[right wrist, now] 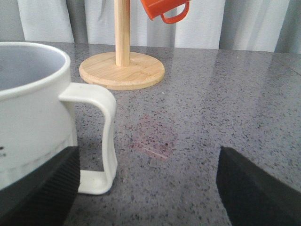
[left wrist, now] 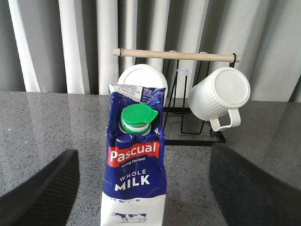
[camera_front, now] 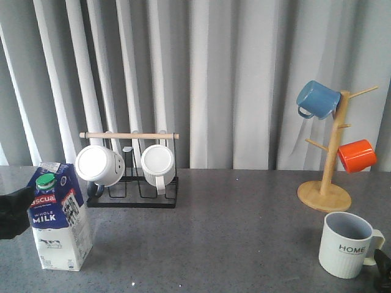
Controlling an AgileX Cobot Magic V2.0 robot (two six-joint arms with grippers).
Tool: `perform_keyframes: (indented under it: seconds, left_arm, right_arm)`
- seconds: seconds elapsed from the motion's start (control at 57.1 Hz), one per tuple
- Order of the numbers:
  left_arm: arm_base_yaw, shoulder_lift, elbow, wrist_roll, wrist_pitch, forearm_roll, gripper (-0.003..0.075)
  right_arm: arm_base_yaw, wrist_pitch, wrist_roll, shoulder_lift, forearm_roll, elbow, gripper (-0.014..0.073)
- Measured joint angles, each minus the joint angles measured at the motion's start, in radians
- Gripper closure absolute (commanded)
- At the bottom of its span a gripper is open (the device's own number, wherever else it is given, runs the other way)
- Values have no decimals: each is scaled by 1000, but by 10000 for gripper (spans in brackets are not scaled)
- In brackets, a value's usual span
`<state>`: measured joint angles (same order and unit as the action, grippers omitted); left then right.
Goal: Place milk next to cup
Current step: 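Lower the right gripper onto the white HOME mug and grasp it, then slide the white HOME mug with the right gripper toward the table center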
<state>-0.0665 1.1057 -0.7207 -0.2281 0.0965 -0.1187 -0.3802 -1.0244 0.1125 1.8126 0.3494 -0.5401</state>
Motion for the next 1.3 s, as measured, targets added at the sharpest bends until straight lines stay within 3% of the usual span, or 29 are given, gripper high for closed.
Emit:
perform_keyframes:
  seconds: [0.263,0.385,0.666,0.841,0.981,1.121,1.296]
  left_arm:
    - [0,0,0,0,-1,0,168]
    - [0,0,0,0,-1,0,168]
    - [0,0,0,0,-1,0,168]
    - [0,0,0,0,-1,0,168]
    - [0,0,0,0,-1,0,168]
    - [0,0,0,0,-1,0,168]
    - [0,0,0,0,-1,0,168]
  right_arm:
    - [0,4,45,57,22,-64,31]
    - [6,6,53,87,28,-104,107]
    - [19,7,137,128,134,-172,609]
    - [75,5,238,128,150,-193,599]
    - [182,30,250,125,80,-194,599]
    - [346,105,220,116,-107,-199,599]
    - [584,226,64,115,-431,-284,599]
